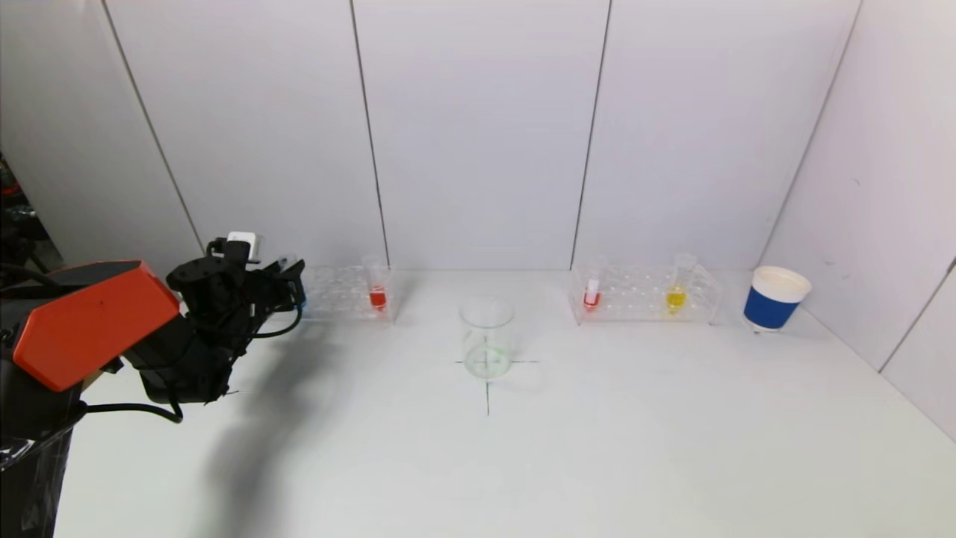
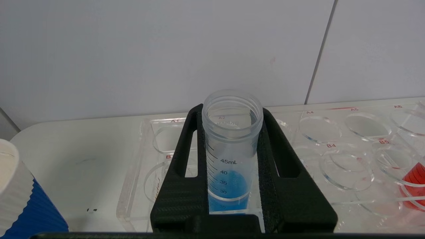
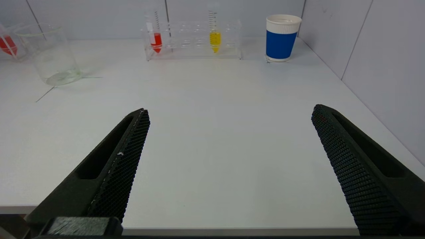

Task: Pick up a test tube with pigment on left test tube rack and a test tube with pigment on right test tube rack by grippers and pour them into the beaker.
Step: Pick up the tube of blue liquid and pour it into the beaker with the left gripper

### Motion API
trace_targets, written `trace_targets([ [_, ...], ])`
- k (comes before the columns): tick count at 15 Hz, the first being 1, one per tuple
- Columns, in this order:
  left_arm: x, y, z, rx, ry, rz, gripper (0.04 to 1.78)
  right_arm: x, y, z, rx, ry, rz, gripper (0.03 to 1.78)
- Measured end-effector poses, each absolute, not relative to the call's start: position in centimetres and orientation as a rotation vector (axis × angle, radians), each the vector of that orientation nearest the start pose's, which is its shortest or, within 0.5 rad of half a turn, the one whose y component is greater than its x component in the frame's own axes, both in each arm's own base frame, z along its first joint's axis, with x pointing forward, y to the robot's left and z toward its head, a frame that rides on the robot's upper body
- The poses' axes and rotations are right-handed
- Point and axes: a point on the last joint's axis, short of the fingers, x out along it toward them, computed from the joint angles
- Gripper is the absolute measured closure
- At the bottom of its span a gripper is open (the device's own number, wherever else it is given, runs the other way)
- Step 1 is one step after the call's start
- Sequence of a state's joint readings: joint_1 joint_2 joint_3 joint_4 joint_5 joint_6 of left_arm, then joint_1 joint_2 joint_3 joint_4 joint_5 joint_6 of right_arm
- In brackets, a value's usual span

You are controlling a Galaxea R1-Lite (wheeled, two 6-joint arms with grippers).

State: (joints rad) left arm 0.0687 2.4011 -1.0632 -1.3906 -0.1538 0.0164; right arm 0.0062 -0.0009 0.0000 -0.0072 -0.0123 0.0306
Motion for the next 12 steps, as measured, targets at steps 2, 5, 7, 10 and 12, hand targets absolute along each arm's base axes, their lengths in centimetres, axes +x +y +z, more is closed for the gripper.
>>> trace_targets([
  [2,43.6,2.7,5.5,0.022,-0.053,-0.085,1.38,-2.3,0.0,7.6,0.031,-0.008,-0.006,0.04],
  [5,43.6,2.7,5.5,0.022,-0.054,-0.084,1.38,-2.3,0.0,7.6,0.031,-0.008,-0.007,0.04],
  [7,43.6,2.7,5.7,0.023,-0.057,-0.083,1.38,-2.3,0.0,7.6,0.031,-0.008,-0.006,0.04],
  [10,43.5,2.7,6.8,0.023,-0.053,-0.083,1.38,-2.3,0.0,7.6,0.030,-0.008,-0.007,0.04],
  [12,43.6,2.7,8.5,0.023,-0.059,-0.084,1.38,-2.3,0.0,7.6,0.031,-0.008,-0.006,0.04],
])
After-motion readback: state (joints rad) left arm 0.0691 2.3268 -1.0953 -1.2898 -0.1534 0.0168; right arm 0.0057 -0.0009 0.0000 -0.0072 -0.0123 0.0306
